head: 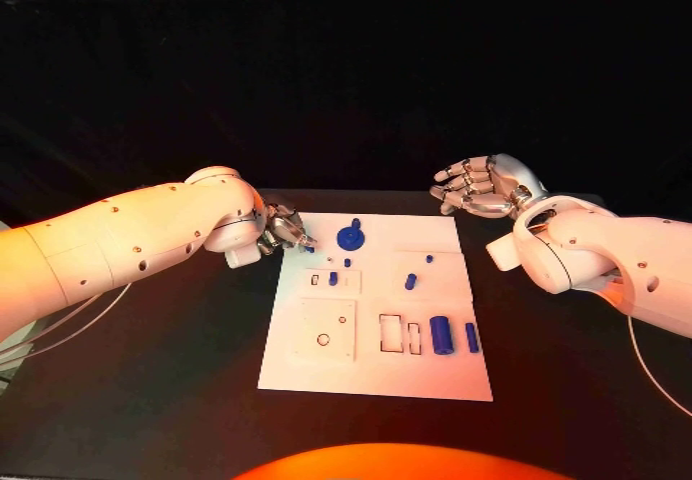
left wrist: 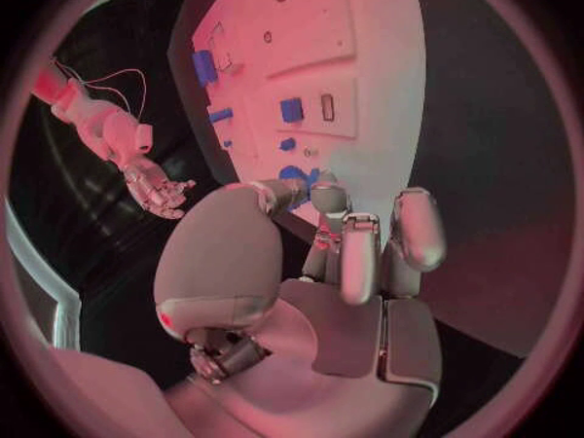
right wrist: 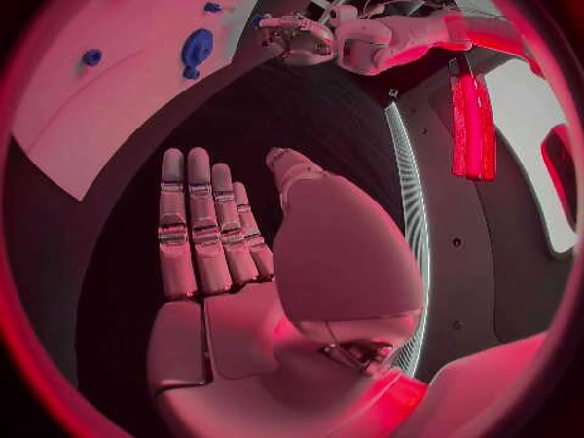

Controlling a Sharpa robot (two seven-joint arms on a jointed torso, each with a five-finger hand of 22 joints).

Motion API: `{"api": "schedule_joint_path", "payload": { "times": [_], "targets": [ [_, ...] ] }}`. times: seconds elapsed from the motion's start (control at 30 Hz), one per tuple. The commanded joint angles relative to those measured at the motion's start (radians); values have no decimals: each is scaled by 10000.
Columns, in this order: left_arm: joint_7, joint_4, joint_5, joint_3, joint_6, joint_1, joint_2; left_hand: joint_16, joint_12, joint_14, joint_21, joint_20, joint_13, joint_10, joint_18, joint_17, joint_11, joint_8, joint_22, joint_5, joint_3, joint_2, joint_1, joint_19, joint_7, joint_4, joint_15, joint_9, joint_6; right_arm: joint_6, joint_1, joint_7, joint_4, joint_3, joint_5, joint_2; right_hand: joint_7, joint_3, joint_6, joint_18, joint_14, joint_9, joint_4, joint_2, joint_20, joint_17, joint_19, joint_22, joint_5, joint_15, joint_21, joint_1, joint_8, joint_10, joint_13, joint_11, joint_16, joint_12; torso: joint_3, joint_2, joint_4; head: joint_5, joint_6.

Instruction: Assemble the parts on the task board

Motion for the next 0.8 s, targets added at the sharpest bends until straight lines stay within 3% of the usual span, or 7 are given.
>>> {"api": "schedule_joint_path", "payload": {
  "times": [0.03, 0.23, 0.4, 0.57, 0.8],
  "targets": [
    [72, 500, -261, -10, -610, -107, -216, 57, 96, 861, 81, 1, 57, 93, -148, 1922, -17, 60, 50, 18, 1939, -13, -134, 100, -100, -1857, -89, 12, 213, 156, -9, 28, 46, -4, -25, -34, 395, 72, -58, 40, -43, -8, -4, -90, 42, -8, -2, -8, 32, 33, -33, 2, 53, 45, -7, 15, -35, -68, 5, -23, 35, 28, -65],
    [32, 1145, -592, -73, -1004, -286, -567, 116, 208, 897, 160, -18, 201, 218, -174, 2044, -44, 55, 184, 47, 2264, -55, -429, 195, -126, -2117, -112, 13, 318, 171, -13, 11, 82, -13, -26, -78, 395, 72, -58, 40, -43, -8, -4, -90, 42, -8, -2, -8, 32, 33, -33, 2, 53, 45, -7, 15, -35, -68, 20, -36, 48, 75, -106],
    [12, 1558, -702, -171, -1199, -441, -756, 161, 295, 923, 171, -30, 319, 301, -172, 2138, -60, 51, 190, 66, 2428, -57, -619, 190, -144, -2256, -125, 10, 385, 185, -19, -2, 101, -20, -28, -105, 396, 77, -60, 40, -43, -13, -8, -95, 45, -16, -8, -31, 51, 34, -33, 5, 57, 47, -30, 16, -49, -70, 8, -28, 40, 98, -143],
    [-49, 1751, -980, -213, -1355, -617, -805, 181, 349, 935, 179, -33, 400, 344, -174, 2182, -66, 44, 201, 71, 2473, -58, -680, 196, -151, -2305, -130, 4, 410, 195, -32, -8, 104, -24, -34, -113, 397, 80, -60, 40, -45, -17, -10, -101, 47, -22, -14, -48, 62, 36, -33, 7, 61, 48, -46, 18, -59, -70, 5, -29, 26, 113, -141],
    [-112, 1780, -1311, -229, -1375, -706, -776, 191, 373, 941, 185, -37, 434, 365, -176, 2203, -70, 39, 212, 69, 2504, -44, -719, 204, -154, -2328, -133, -1, 425, 204, -48, -16, 106, -28, -37, -115, 397, 80, -60, 40, -45, -17, -10, -101, 47, -22, -14, -48, 62, 36, -33, 7, 61, 48, -46, 18, -59, -70, 6, -4, 5, 112, -168]
  ]
}}
